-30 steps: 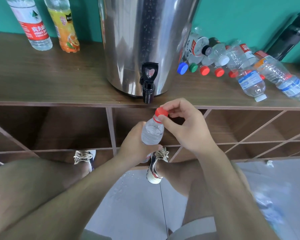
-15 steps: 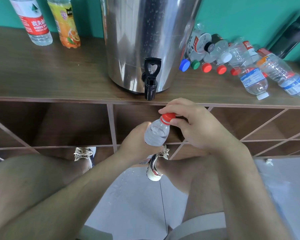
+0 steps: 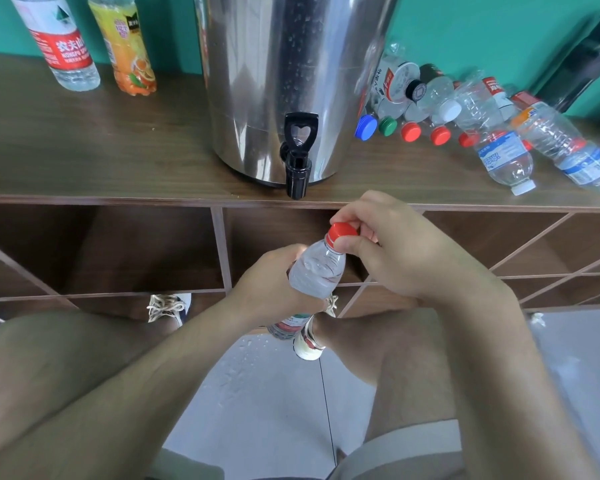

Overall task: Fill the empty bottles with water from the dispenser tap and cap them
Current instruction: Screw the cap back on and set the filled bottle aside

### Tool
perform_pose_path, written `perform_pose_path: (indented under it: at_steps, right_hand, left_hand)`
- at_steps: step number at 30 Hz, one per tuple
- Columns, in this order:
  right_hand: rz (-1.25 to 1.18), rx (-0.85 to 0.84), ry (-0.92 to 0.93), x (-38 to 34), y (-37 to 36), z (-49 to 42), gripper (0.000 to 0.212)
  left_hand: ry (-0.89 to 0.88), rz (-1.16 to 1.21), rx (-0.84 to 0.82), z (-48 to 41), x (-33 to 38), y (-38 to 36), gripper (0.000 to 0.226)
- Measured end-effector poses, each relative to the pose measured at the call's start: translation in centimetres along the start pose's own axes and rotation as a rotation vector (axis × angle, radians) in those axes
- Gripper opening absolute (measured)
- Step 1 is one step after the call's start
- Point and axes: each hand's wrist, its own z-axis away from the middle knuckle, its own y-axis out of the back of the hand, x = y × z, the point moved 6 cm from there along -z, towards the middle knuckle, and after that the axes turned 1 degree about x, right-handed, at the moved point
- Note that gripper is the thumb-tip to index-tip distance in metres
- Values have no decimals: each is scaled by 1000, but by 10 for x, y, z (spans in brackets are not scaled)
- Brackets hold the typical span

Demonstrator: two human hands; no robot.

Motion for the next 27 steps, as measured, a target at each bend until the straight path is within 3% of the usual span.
perform_pose_path:
  at_steps: [4,8,13,18,23,27]
  right_hand:
    - [88,-18,37,-1,0,4,21]
    - [364,72,300,-26,19,17,48]
    - [477,95,505,-69,58,31,43]
    - [337,38,333,-110,84,24,53]
    - [547,121,129,-154,107,8,60]
    - [562,263,613,-210,124,-2,61]
  left_hand:
    - [0,20,-19,3,-1,2,35]
    - [-35,162,-15,19,11,8,46]
    - [-110,186,-66,50,47,20,50]
    - [-155,148,70,87,83,58,49]
    - [-191,51,268,109,107,113,39]
    - [-240,118,225,119,120,152,46]
